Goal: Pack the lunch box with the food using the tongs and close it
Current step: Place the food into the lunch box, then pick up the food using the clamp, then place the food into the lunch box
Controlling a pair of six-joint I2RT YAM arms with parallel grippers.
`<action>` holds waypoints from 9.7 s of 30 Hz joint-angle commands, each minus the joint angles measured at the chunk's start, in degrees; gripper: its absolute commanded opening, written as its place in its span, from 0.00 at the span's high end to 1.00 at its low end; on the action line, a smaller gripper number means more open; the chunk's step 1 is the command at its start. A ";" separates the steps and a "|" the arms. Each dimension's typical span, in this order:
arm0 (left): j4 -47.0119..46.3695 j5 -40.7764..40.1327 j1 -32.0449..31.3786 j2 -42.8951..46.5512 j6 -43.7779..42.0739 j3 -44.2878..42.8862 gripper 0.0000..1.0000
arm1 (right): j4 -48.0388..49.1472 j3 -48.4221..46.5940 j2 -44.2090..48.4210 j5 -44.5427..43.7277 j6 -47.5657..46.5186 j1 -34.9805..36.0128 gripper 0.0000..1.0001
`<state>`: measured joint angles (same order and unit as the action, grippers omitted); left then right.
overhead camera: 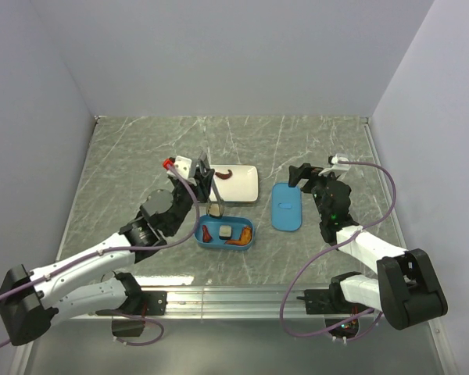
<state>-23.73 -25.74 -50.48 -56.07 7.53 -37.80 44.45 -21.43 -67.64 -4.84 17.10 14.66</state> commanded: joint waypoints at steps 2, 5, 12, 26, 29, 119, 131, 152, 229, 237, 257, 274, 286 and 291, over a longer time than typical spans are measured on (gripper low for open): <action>3.33 -3.62 -0.67 3.16 3.28 0.71 0.90 | 2.14 -1.77 -0.13 0.10 -0.14 0.11 0.02; 5.96 -4.67 -1.81 4.22 4.77 1.15 0.90 | 2.22 -1.77 -0.04 0.10 -0.05 0.20 0.02; 8.34 -6.34 -3.84 4.83 6.36 1.77 0.90 | 2.22 -1.86 -0.04 0.27 -0.05 0.20 0.02; 4.75 -13.37 -4.63 0.35 5.48 2.82 0.91 | 2.22 -1.60 0.14 0.18 -0.05 0.20 0.02; 1.41 -11.80 -4.80 -0.17 4.25 3.87 0.91 | 2.22 -1.68 0.05 0.18 0.03 0.29 0.02; -17.06 -10.11 11.02 -35.68 7.76 -22.58 0.60 | 3.01 -1.86 -1.09 2.12 -0.14 0.20 0.02; -17.15 -14.16 10.93 -34.36 7.24 -21.08 0.60 | 3.19 -2.48 -2.33 2.82 -0.14 0.20 0.02; -14.77 -17.68 12.07 -40.08 8.55 -24.52 0.58 | 3.01 -2.56 -2.32 3.08 -0.23 0.20 0.02; 6.94 10.97 -4.19 -10.19 6.44 -9.31 0.94 | 2.31 -1.95 -1.18 2.47 0.04 0.20 0.02; 6.24 9.39 -4.89 -11.95 6.27 -9.39 0.95 | 2.22 -1.86 -0.92 2.47 0.04 0.11 0.02; 3.60 10.35 -5.51 -12.04 6.62 -8.60 0.62 | 1.96 -1.95 -1.00 2.38 0.04 0.20 0.02; 4.12 4.83 -6.04 -8.62 4.95 -8.34 0.65 | 1.87 -2.21 -1.01 2.47 0.04 0.11 0.02; 15.97 -16.59 -5.95 1.05 5.30 -8.69 0.63 | 1.78 -2.30 -1.09 2.47 -0.05 0.20 0.02; 29.58 -21.03 0.63 2.98 10.65 -10.62 0.62 | 1.70 -2.39 -1.27 2.56 -0.05 0.20 0.02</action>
<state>-3.51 -40.56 -53.52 -54.98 14.79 -45.69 44.49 -21.85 -69.87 -2.07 17.10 14.66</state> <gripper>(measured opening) 0.382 0.980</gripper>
